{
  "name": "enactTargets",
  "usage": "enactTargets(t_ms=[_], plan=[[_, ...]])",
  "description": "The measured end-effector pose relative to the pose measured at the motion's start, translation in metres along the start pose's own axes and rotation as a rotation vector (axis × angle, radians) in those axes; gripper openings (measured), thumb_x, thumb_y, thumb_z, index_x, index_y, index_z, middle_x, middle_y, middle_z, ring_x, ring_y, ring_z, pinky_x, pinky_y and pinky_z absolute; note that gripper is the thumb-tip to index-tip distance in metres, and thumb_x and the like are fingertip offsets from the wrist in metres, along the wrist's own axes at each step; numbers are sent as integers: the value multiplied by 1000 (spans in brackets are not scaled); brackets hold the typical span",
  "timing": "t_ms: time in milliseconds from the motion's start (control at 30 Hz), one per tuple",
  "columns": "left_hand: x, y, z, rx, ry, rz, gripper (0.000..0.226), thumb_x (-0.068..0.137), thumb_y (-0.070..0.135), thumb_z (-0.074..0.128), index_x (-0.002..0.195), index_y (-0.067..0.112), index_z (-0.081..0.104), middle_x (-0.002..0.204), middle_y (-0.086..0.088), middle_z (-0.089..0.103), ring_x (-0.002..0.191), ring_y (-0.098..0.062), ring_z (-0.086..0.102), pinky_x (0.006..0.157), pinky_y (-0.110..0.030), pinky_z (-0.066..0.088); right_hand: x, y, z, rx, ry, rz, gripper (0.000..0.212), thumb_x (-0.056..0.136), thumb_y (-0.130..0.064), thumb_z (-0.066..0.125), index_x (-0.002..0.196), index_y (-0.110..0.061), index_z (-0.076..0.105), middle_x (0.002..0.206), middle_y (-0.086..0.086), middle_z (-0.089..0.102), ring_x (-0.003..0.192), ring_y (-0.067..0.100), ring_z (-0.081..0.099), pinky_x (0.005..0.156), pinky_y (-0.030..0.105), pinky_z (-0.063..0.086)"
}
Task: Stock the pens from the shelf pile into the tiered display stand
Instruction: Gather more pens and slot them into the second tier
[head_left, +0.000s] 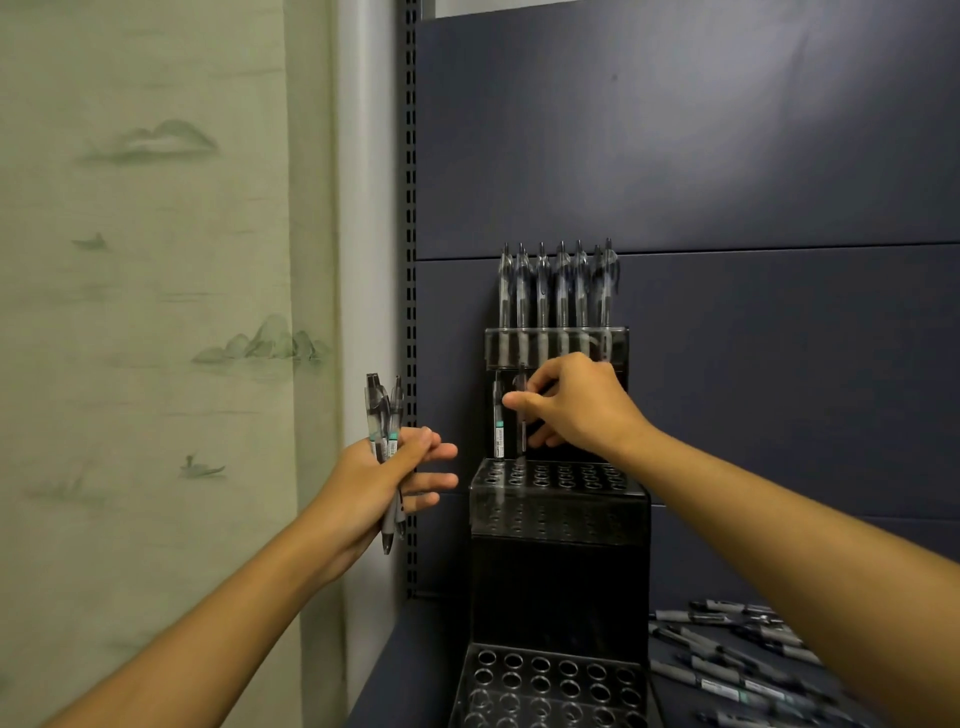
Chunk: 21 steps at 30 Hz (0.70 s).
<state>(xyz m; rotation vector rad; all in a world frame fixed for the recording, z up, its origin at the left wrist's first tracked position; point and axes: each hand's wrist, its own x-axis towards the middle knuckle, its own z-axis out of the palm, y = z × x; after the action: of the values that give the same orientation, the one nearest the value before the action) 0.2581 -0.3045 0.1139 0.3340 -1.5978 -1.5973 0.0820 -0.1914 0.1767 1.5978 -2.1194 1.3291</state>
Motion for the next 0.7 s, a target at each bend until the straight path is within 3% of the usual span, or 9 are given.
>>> enactTargets(t_ms=[300,467,700], plan=[[-2,4,-1,12,5,18,21,94,25,60,105,7,64,101,-7,77,74,-18,74,57,-21,58,-5,3,-7,-124,13,-17,34,80,-46,75,79,-13,69,72,-1,73,56,10,71,67,28,59],[2,15,3,30,2,49,20,95,25,59,106,8,64,99,-5,78,75,-18,75,59,-21,58,-12,-21,-13,-32,-18,-160,28,87,-44,70,84,-16,69,71,-3,73,55,7,69,57,10,48],[0,36,23,109,-47,135,20,96,29,57,104,13,67,95,-1,78,81,-20,75,62,-24,54,-13,-59,0,8,37,-301,31,88,-50,66,96,-21,73,79,-11,70,72,-2,65,64,8,48]])
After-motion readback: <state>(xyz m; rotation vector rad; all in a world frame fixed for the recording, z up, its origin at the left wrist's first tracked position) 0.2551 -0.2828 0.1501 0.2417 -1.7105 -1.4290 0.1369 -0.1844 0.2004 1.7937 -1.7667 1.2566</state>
